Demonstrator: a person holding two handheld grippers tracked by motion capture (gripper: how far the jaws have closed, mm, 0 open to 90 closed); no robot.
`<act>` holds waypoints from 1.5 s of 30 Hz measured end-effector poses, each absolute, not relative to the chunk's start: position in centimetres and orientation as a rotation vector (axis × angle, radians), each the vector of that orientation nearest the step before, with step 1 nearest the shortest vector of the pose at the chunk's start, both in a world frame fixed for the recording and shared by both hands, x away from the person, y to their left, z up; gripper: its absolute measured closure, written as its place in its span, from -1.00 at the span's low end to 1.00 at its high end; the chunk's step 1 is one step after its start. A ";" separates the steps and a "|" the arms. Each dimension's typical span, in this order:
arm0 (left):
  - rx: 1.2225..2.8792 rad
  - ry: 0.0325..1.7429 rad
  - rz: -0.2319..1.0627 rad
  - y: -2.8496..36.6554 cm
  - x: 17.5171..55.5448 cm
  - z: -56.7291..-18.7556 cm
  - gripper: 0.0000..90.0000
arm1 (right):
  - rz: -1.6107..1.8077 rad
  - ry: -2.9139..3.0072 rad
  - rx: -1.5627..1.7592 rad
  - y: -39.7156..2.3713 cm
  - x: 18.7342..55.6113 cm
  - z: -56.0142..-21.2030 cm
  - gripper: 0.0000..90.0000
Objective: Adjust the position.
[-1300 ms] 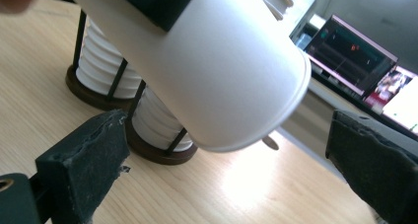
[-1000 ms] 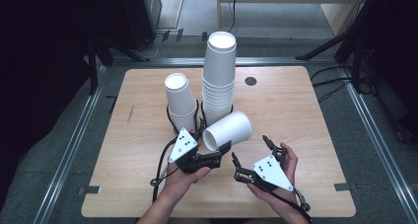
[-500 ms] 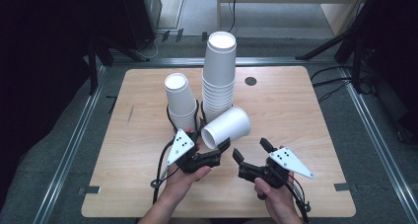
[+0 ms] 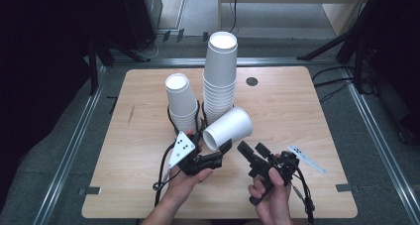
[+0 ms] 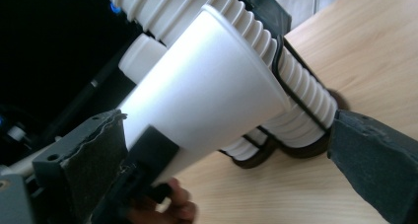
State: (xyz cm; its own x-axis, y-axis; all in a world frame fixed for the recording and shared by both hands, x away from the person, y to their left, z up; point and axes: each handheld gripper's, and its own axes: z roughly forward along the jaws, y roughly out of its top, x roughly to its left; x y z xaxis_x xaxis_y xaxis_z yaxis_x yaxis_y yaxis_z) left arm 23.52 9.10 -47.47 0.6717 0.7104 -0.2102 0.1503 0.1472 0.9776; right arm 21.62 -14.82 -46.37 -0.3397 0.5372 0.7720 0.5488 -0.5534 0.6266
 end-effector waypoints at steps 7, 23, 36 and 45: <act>1.397 0.758 0.479 8.8 23.3 -47.5 -0.49 | -2.036 -1.185 -1.836 -14.6 22.0 -46.6 -0.99; 1.400 0.739 0.491 8.6 23.2 -47.6 -0.49 | -1.874 -0.824 -1.811 -13.0 22.6 -47.5 -1.00; 1.419 0.715 0.470 8.1 22.9 -47.7 -0.49 | -1.819 -0.701 -1.797 -12.5 23.3 -47.8 -1.00; 1.431 0.703 0.461 7.8 22.8 -47.8 -0.49 | -1.794 -0.627 -1.794 -12.9 24.3 -48.2 -1.00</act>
